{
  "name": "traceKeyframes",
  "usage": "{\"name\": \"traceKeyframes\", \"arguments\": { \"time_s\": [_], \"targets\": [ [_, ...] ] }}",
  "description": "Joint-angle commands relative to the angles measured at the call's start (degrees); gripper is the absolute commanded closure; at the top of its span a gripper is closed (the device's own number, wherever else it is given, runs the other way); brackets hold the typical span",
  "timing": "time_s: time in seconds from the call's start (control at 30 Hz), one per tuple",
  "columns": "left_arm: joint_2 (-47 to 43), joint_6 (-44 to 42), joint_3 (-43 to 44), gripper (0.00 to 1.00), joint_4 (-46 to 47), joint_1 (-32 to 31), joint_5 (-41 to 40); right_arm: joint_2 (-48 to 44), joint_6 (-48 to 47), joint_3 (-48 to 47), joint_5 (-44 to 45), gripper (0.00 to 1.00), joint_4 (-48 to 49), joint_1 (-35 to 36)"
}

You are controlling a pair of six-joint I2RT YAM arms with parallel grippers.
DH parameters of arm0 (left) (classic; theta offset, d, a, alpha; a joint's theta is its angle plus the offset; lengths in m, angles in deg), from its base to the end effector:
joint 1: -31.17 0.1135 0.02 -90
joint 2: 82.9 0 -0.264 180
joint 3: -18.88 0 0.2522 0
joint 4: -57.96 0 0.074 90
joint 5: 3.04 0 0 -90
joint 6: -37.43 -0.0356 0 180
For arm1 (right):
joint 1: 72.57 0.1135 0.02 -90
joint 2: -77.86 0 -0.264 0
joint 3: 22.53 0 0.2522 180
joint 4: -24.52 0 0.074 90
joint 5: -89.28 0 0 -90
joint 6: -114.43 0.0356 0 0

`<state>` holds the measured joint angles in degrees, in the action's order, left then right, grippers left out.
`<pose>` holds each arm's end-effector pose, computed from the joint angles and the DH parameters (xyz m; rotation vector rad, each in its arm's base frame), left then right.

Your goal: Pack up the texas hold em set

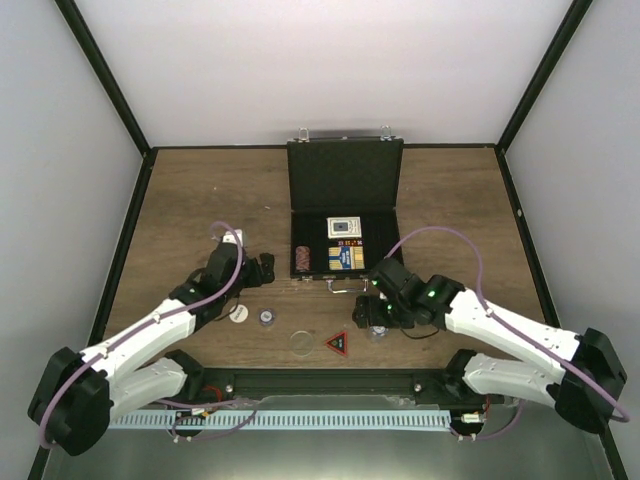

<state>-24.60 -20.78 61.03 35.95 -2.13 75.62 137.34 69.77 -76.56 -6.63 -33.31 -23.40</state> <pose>0.1787 -0.1090 0.2007 -0.0789 2.2503 -0.3998 0.1190 0.1433 0.2192 -0.1297 2.8369 0.5948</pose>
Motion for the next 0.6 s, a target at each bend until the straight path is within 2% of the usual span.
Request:
{"name": "traceKeyframes", "arguments": {
  "time_s": [0.0,0.17,0.57],
  "targets": [
    [-0.83,2.22,-0.69,0.0,0.57,0.25,0.83,2.32,7.34,-1.25,6.57,0.15,-4.96,4.97],
    [-1.58,2.05,-0.23,0.0,-0.2,0.3,1.64,5.2,10.5,-2.33,9.62,0.17,-7.79,9.16],
    [-0.11,1.13,0.84,0.0,-0.8,0.26,3.97,7.86,10.99,-4.89,12.04,0.25,-10.43,9.76]
  ]
}}
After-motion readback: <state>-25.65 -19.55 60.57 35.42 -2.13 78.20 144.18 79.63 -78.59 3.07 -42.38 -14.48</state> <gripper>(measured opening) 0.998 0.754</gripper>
